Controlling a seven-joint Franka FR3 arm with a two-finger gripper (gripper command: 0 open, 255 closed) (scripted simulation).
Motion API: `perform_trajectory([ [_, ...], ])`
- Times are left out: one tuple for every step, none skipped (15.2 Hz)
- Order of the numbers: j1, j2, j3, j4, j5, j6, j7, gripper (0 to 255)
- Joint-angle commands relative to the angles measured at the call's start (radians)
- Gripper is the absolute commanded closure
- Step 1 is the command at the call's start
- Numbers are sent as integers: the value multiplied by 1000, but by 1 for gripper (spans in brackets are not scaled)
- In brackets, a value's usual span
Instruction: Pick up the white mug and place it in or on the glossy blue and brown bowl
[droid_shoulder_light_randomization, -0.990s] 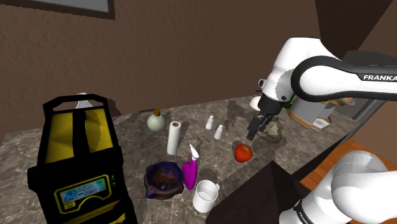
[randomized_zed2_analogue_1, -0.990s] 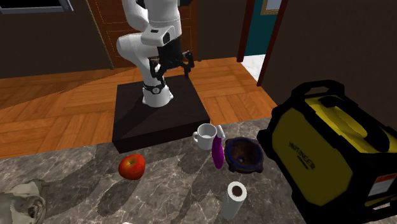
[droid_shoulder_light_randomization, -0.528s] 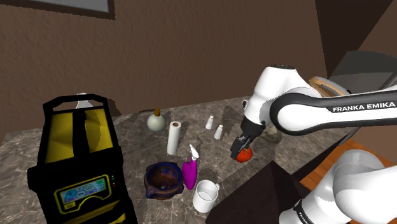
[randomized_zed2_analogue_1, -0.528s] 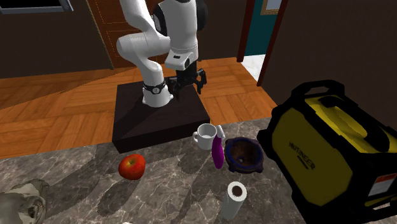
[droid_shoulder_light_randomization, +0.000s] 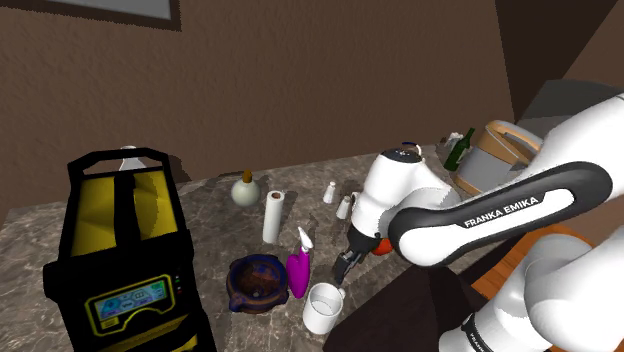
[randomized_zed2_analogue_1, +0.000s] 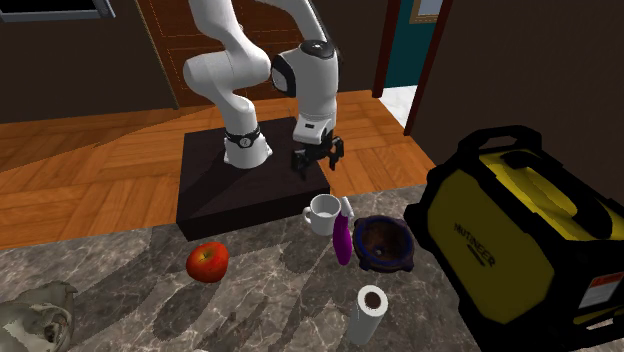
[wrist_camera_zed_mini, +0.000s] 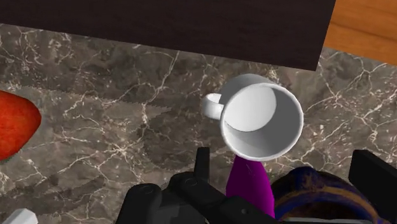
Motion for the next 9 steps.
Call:
perform_trajectory([
  [-10,98,43,7,-22,97,45,0],
  [-20,149,66,14,-47,142,77,0],
  [-35,203,90,23,-84,186,116,0],
  [-52,258,111,34,-137,229,166,0],
  [-70,314,128,47,-211,268,232,0],
  [-84,373,134,62,-310,304,314,0],
  [-81,432,119,82,-427,333,411,0],
  [-58,490,84,105,-547,356,510,0],
  [-19,541,37,130,-645,374,594,0],
])
